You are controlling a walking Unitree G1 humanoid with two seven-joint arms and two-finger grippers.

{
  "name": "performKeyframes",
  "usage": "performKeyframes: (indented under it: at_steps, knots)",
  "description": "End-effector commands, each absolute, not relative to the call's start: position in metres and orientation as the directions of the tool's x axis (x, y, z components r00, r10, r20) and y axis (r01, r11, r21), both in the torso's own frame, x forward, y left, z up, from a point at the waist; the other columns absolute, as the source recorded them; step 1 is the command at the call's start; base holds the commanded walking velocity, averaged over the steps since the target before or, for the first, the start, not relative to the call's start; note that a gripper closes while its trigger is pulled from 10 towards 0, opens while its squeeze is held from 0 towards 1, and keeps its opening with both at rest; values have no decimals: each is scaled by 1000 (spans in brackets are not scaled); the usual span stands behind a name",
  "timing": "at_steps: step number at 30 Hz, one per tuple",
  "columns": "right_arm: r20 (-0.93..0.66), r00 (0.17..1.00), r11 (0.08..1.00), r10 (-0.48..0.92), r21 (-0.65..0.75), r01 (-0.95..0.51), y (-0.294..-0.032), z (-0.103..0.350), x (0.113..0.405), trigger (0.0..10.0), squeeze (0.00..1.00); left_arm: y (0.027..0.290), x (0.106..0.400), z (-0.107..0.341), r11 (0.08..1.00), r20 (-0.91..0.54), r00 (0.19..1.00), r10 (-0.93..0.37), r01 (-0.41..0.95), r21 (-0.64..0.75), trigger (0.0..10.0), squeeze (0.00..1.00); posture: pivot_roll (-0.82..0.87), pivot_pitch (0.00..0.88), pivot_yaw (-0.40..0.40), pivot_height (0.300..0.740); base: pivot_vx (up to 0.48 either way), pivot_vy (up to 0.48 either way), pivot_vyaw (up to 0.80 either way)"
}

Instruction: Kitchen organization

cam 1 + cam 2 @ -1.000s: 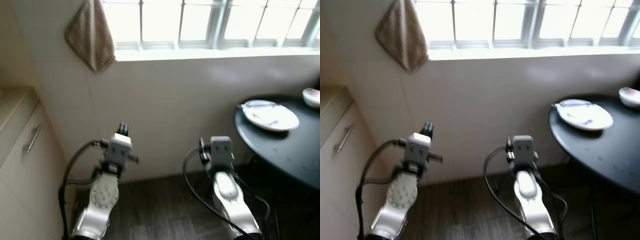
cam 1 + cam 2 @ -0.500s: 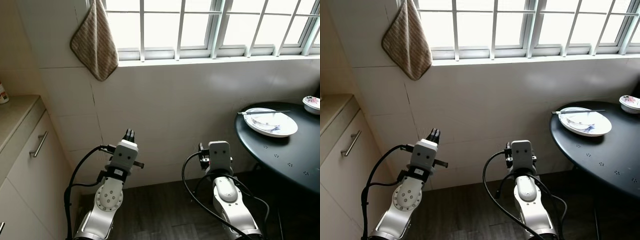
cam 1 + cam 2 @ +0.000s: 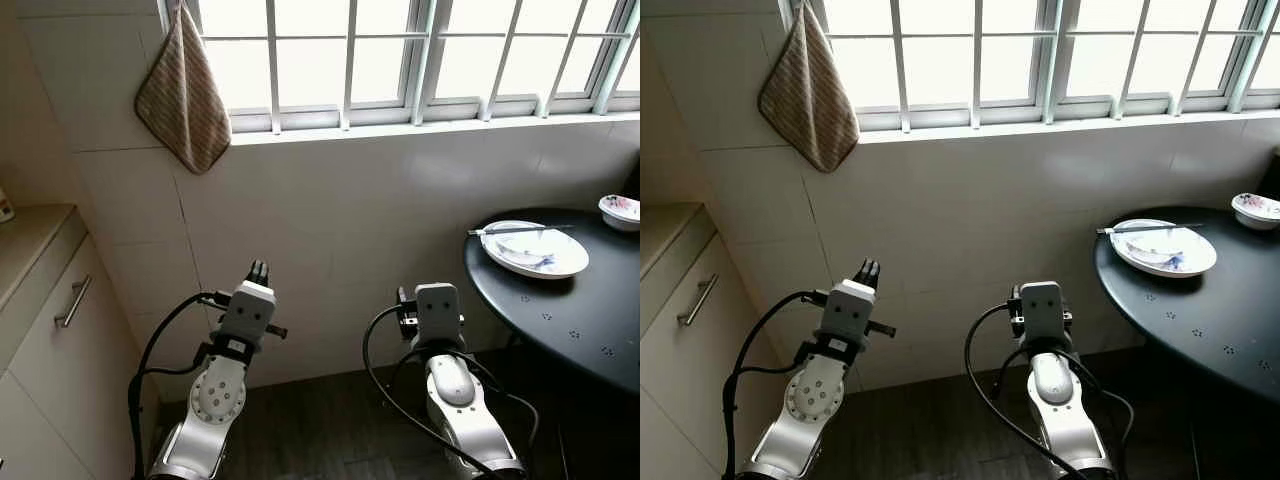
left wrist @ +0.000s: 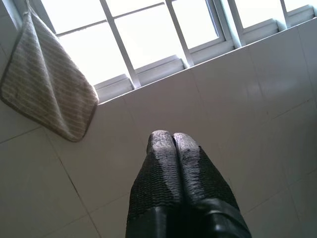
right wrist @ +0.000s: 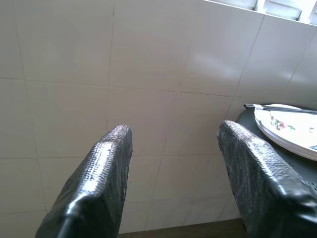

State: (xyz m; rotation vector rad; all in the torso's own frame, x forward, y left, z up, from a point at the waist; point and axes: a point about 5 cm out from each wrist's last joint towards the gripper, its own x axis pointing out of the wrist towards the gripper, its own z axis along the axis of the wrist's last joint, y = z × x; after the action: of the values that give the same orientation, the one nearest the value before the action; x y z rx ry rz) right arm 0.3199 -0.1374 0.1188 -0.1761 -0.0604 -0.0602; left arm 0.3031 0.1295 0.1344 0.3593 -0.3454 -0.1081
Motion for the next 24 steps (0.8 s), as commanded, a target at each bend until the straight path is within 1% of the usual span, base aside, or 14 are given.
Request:
performKeyframes:
  at_steps: [1,12,18,24]
  knots:
    - [51,997,983,-59,-173,67,-137,116,320,10000,0,129,305,133,928,291,942,-165,48,370,10000,0,21,0,4,740,277,0,0]
    - [36,997,986,-67,-154,72,-138,115,321,10000,0,129,305,131,928,284,945,-161,47,370,10000,0,19,0,1,740,277,0,0]
    - [26,997,985,-78,-152,81,-140,114,322,10000,0,129,305,131,928,281,946,-162,49,369,10000,0,20,0,0,740,286,0,-761]
    - [33,997,983,-76,-163,80,-139,115,322,10000,0,129,305,130,928,279,947,-162,50,370,10000,0,19,0,0,740,285,0,0]
